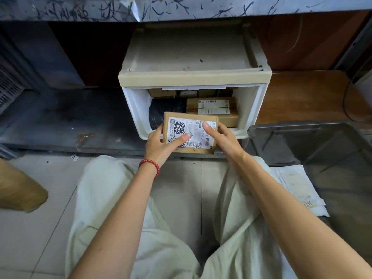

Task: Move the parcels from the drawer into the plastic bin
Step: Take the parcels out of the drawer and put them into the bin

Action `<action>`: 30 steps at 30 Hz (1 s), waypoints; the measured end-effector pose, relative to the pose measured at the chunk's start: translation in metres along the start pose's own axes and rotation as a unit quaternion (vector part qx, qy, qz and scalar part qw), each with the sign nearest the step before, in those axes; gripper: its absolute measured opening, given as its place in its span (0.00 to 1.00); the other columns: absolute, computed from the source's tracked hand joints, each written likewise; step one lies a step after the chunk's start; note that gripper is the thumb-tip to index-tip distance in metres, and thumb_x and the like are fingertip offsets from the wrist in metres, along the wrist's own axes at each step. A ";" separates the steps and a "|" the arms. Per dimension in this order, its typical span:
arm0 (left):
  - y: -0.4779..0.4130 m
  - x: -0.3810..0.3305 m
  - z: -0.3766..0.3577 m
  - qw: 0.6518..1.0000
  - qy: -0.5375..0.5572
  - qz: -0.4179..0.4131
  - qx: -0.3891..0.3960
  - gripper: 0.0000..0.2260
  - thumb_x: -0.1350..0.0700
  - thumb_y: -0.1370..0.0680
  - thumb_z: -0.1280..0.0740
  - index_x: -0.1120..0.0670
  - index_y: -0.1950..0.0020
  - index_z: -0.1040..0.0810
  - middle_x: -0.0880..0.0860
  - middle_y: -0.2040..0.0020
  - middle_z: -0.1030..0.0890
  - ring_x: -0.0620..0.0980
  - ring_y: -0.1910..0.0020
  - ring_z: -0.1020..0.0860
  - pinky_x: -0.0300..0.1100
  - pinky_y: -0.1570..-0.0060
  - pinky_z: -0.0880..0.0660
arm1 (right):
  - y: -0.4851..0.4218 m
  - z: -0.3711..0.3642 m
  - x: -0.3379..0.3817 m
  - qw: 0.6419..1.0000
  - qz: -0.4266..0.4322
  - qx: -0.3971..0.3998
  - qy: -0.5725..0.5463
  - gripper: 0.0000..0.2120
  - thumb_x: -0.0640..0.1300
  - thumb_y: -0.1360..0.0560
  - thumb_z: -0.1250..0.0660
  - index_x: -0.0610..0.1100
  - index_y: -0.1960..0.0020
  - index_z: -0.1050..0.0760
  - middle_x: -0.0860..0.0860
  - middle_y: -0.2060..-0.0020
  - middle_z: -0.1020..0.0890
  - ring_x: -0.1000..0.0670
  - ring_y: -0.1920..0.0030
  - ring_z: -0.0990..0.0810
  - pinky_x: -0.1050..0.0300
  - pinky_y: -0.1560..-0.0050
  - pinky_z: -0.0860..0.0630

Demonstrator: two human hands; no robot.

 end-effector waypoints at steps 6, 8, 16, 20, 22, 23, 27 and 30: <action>0.004 0.007 -0.004 0.999 0.014 0.032 0.013 0.43 0.30 0.41 0.28 0.47 0.32 0.34 0.47 0.40 0.26 0.48 0.41 0.26 0.47 0.39 0.28 | 0.004 0.007 0.000 0.999 -0.028 -0.028 -0.023 0.31 0.70 0.34 0.30 0.49 0.42 0.25 0.53 0.40 0.21 0.52 0.38 0.23 0.53 0.39 0.26; 0.003 0.008 -0.003 0.999 0.021 0.035 -0.003 0.45 0.30 0.42 0.29 0.47 0.31 0.37 0.47 0.37 0.28 0.48 0.40 0.28 0.45 0.41 0.29 | 0.004 0.008 0.001 0.999 -0.040 -0.033 -0.016 0.26 0.69 0.32 0.33 0.49 0.46 0.24 0.51 0.40 0.21 0.50 0.39 0.23 0.56 0.43 0.27; 0.001 0.005 0.002 1.000 0.001 0.020 -0.003 0.46 0.30 0.38 0.30 0.45 0.25 0.38 0.49 0.30 0.33 0.51 0.33 0.31 0.54 0.34 0.32 | 0.004 -0.002 0.000 0.999 -0.038 0.019 0.000 0.31 0.62 0.28 0.31 0.50 0.30 0.30 0.52 0.38 0.21 0.49 0.38 0.22 0.48 0.35 0.27; 0.002 0.008 -0.001 1.000 0.003 0.017 0.020 0.42 0.28 0.41 0.30 0.43 0.30 0.32 0.48 0.35 0.27 0.49 0.36 0.28 0.53 0.35 0.30 | 0.001 0.002 0.000 0.999 -0.040 0.008 -0.017 0.30 0.61 0.28 0.30 0.48 0.30 0.29 0.51 0.39 0.20 0.49 0.39 0.21 0.47 0.35 0.27; 0.002 0.007 0.000 1.000 0.016 0.013 0.013 0.41 0.29 0.40 0.30 0.43 0.31 0.32 0.45 0.37 0.26 0.48 0.38 0.27 0.51 0.37 0.28 | 0.001 0.002 -0.002 0.999 -0.041 0.012 -0.022 0.30 0.60 0.28 0.30 0.47 0.31 0.29 0.51 0.40 0.20 0.50 0.40 0.21 0.50 0.36 0.26; 0.002 0.007 -0.001 1.000 0.021 0.011 0.011 0.40 0.29 0.40 0.29 0.42 0.31 0.33 0.44 0.37 0.25 0.47 0.38 0.27 0.50 0.37 0.28 | 0.000 0.002 -0.002 0.999 -0.041 0.010 -0.028 0.29 0.60 0.28 0.30 0.47 0.31 0.29 0.53 0.42 0.20 0.53 0.42 0.21 0.52 0.38 0.25; 0.002 0.007 -0.002 0.999 0.042 0.015 0.011 0.34 0.32 0.40 0.27 0.42 0.39 0.32 0.42 0.40 0.24 0.43 0.40 0.26 0.41 0.40 0.29 | -0.001 0.002 -0.006 0.997 -0.061 -0.005 -0.045 0.28 0.61 0.29 0.29 0.47 0.37 0.28 0.53 0.48 0.22 0.54 0.51 0.23 0.54 0.42 0.26; 0.003 0.007 -0.001 0.998 0.055 0.017 0.002 0.33 0.32 0.42 0.27 0.45 0.43 0.31 0.37 0.47 0.24 0.37 0.45 0.25 0.33 0.48 0.29 | 0.000 0.003 -0.007 0.994 -0.068 -0.001 -0.089 0.24 0.60 0.29 0.28 0.45 0.46 0.31 0.48 0.41 0.20 0.50 0.45 0.18 0.53 0.45 0.22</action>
Point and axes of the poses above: each hand's wrist, its own y-axis away from the middle knuckle, its own z-axis out of the back of the hand, x = y × z, the point moved 5 cm from there along -y, towards the middle knuckle
